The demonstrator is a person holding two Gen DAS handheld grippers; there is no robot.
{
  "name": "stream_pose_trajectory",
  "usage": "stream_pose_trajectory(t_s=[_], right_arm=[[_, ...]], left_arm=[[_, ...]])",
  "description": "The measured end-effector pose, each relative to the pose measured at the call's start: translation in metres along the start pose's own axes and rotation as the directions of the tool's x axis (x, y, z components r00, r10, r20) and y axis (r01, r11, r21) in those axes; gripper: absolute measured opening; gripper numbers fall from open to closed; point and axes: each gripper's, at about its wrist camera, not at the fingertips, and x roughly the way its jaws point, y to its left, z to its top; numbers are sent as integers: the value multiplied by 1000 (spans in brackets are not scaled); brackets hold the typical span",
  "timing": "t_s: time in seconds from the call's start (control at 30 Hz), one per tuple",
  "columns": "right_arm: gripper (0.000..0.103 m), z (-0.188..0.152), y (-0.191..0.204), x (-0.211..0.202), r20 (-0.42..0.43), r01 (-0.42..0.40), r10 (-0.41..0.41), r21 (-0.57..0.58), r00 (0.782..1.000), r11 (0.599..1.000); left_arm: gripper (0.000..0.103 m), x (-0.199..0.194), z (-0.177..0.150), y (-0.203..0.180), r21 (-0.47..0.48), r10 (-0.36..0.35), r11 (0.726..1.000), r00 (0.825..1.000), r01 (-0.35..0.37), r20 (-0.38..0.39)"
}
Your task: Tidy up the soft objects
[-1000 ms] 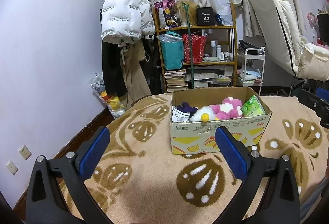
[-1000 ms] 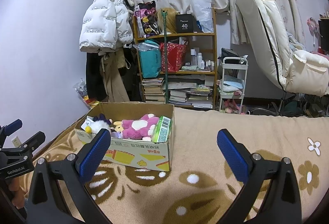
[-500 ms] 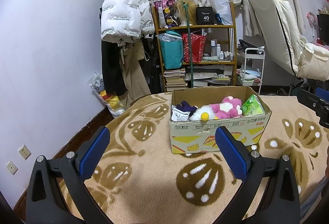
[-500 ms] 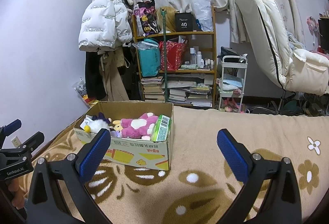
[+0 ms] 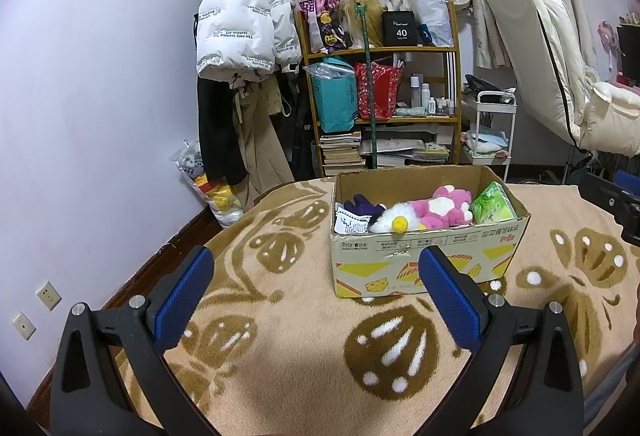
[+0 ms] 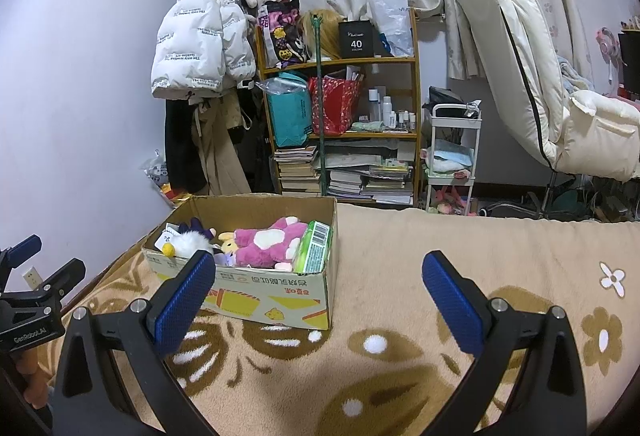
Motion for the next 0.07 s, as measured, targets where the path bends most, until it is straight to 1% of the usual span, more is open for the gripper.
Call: stream_pose_trajectory(t_s=[0.07], right_arm=[[103,1,0,0,-1,0,0,1,1000,1000]], left_arm=[[101,0,0,1,0,-1,1000,1000,1,-2]])
